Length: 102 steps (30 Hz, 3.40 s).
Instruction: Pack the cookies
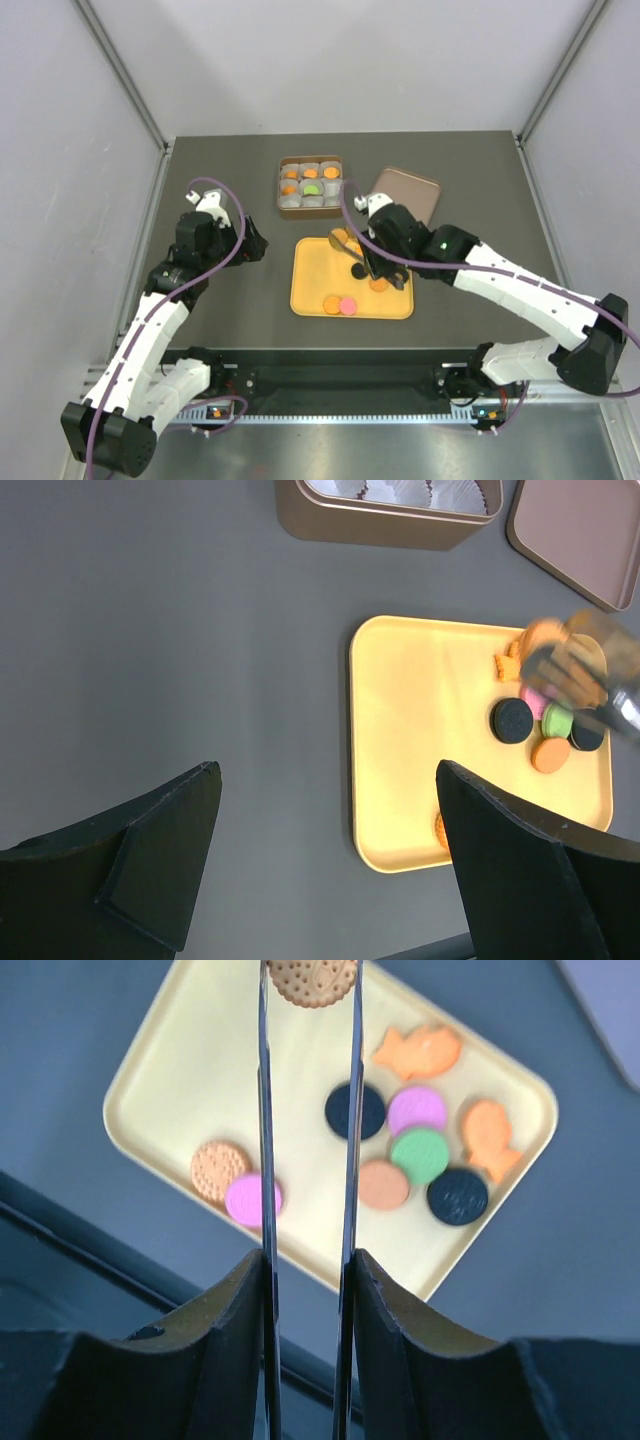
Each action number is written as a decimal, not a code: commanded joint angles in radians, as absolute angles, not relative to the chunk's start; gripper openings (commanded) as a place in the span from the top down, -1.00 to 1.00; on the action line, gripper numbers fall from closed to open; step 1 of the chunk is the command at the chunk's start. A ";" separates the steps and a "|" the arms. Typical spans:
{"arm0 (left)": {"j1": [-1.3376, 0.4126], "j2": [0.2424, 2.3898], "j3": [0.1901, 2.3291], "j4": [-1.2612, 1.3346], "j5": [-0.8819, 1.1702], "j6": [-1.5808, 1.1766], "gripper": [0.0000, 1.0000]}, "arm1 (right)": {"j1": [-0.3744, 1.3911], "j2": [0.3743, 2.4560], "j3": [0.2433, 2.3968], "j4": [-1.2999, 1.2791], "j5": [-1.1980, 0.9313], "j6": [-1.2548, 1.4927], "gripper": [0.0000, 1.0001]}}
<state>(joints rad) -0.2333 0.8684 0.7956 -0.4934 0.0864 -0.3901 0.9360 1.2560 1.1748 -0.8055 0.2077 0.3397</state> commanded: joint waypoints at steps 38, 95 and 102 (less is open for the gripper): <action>-0.227 0.868 0.798 -0.460 0.083 -0.387 -0.86 | 0.635 1.934 1.775 -0.623 0.193 0.183 0.35; -0.227 0.874 0.799 -0.457 0.089 -0.387 -0.86 | 0.640 1.940 1.807 -0.664 0.236 0.176 0.19; -0.227 0.873 0.798 -0.457 0.089 -0.387 -0.86 | 0.641 1.937 1.805 -0.664 0.235 0.178 0.17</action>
